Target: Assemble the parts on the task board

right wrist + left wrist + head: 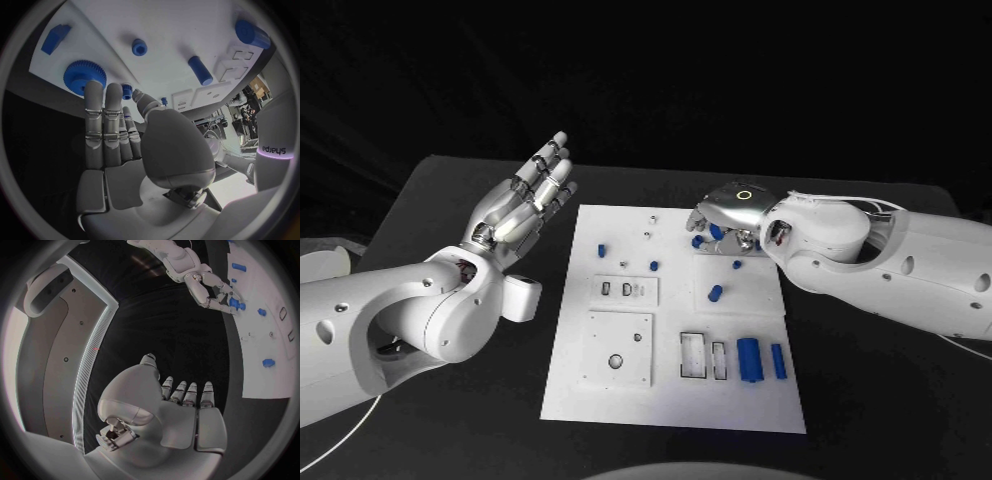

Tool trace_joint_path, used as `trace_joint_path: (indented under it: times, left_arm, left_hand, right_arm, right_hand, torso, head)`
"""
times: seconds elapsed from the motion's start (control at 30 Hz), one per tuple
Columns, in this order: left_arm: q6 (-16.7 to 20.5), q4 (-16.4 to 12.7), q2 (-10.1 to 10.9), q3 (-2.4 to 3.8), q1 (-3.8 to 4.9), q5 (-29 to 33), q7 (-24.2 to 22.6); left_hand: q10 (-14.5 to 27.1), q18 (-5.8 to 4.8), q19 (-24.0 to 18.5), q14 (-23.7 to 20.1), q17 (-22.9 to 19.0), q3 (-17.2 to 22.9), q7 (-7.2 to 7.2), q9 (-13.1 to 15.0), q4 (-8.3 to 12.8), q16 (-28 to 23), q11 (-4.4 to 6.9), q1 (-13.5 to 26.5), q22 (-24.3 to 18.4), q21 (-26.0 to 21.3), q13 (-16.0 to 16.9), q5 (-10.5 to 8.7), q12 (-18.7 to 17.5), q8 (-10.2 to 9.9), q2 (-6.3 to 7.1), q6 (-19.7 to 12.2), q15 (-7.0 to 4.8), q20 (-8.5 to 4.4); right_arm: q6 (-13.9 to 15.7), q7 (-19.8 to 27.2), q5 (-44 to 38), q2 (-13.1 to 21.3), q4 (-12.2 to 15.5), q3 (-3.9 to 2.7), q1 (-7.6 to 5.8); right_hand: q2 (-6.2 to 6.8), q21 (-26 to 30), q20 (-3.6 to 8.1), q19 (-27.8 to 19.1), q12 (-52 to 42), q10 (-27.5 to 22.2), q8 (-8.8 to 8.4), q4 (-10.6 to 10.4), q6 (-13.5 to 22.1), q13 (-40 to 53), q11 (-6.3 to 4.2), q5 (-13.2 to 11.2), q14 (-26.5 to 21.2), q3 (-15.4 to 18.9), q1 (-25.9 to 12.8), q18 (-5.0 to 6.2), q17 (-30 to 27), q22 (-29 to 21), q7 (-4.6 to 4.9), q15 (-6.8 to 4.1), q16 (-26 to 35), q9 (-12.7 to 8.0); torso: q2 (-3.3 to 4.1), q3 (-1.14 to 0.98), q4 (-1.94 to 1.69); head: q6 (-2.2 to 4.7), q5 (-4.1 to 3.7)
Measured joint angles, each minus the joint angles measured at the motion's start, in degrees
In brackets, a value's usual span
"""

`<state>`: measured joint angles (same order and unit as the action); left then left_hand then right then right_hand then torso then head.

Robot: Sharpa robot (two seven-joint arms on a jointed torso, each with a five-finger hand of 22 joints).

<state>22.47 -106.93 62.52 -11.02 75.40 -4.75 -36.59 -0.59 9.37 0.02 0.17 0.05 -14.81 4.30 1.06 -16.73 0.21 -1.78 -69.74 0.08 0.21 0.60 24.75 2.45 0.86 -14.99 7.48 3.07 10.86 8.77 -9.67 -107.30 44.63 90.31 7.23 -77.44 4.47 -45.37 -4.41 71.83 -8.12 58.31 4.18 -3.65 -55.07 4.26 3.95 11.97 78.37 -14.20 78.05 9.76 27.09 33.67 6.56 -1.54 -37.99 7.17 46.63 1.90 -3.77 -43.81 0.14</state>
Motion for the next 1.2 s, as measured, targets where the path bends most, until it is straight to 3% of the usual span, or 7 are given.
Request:
trace_joint_path:
  times: [0.13, 0.6, 0.9, 1.07, 1.2]
  left_arm:
    - [-0.1, 0.0, 0.1, 0.0, 0.0, 0.4, 0.0]
    - [-0.7, 0.2, 0.0, -0.01, 0.0, 1.3, 0.1]
    - [-1.1, 0.4, 0.1, -0.01, 0.0, 1.6, 0.3]
    - [-1.3, 0.5, 0.1, -0.01, 0.0, 1.7, 0.5]
    - [-1.5, 0.5, 0.2, -0.01, 0.0, 1.7, 0.7]
  left_hand:
    - [0.1, 0.0, 0.0, -0.1, 0.0, 0.0, 0.0, 0.1, 0.0, 0.0, -0.29, -0.4, 0.0, 0.0, 0.0, 0.14, 0.0, 0.0, 0.0, 0.0, 0.12, 0.0]
    - [0.0, 0.0, 0.0, -0.2, 0.0, 0.3, -1.37, 0.2, 0.0, 0.0, -0.81, -1.2, 0.0, 0.0, 0.0, 1.16, 0.4, 0.2, -0.29, 1.0, 0.2, 0.82]
    - [0.0, 0.01, 0.0, 0.0, 0.0, 0.4, -2.47, 0.3, 0.1, 0.0, -0.84, -1.7, 0.0, 0.0, 0.1, 1.52, 0.4, 0.4, -0.22, 2.1, 0.41, 1.22]
    - [-0.2, 0.01, 0.0, -0.2, 0.0, 0.5, -2.87, 0.3, 0.1, 0.0, -1.01, -2.5, 0.0, 0.0, 0.1, 2.35, 0.7, 0.4, 0.05, 2.0, 0.63, 1.22]
    - [-0.2, 0.0, -0.1, 0.0, 0.0, 0.8, -3.3, 0.3, 0.2, 0.0, -1.01, -3.0, 0.0, 0.0, 0.1, 2.86, 0.7, 0.5, 0.2, 2.5, 0.82, 1.55]
  right_arm:
    - [0.1, 0.2, 0.1, -0.7, -0.9, -0.01, 0.46]
    - [0.6, 0.9, 0.2, -2.5, -3.9, -0.01, 1.61]
    - [1.8, 1.6, 0.3, -2.9, -4.6, -0.07, 1.91]
    - [3.3, 2.4, 0.4, -2.9, -4.8, -0.02, 2.04]
    - [4.9, 3.1, 0.8, -2.9, -4.7, -0.02, 2.05]
  right_hand:
    - [0.3, -0.4, -0.22, -0.2, 0.2, 0.5, 0.0, 0.0, -0.4, 0.0, -0.02, 0.8, 0.0, -0.9, 0.3, 0.0, 0.1, 0.6, 0.18, -0.01, -0.2, 0.0]
    - [0.56, -1.6, 0.1, -1.7, 0.9, 1.7, 1.61, 0.4, -4.3, -0.2, -0.51, 2.5, -0.8, -3.7, 0.6, 0.0, 0.6, 2.6, -1.23, -0.41, -0.8, 1.5]
    - [0.83, -3.6, 0.31, -2.0, 0.4, 5.3, 2.85, 1.6, -6.7, -0.2, -0.69, 3.1, -0.8, -5.5, 1.5, 0.0, 0.9, 5.1, -0.92, -0.41, -1.4, 2.8]
    - [1.05, -5.8, 0.44, -1.8, -0.7, 6.9, 3.8, 2.4, -8.6, -0.2, 0.7, 3.1, -0.8, -6.3, 2.6, 0.0, 1.1, 7.8, -0.63, -0.41, -1.8, 3.9]
    - [0.89, -7.2, 0.31, -1.3, -0.9, 7.4, 4.14, 2.6, -9.2, -0.2, 1.17, 3.0, -0.7, -6.5, 2.7, 0.0, 1.2, 9.6, -0.57, -0.26, -2.1, 4.3]
  torso:
    - [-0.09, 0.01, 0.01]
    - [-0.21, 0.05, -0.05]
    - [-0.25, 0.05, -0.02]
    - [-0.27, 0.05, -0.02]
    - [-0.31, 0.04, 0.01]
  head:
    - [-0.29, -0.08]
    - [-0.68, -0.08]
    - [-1.0, 0.2]
    - [-1.15, 0.37]
    - [-1.22, 0.51]
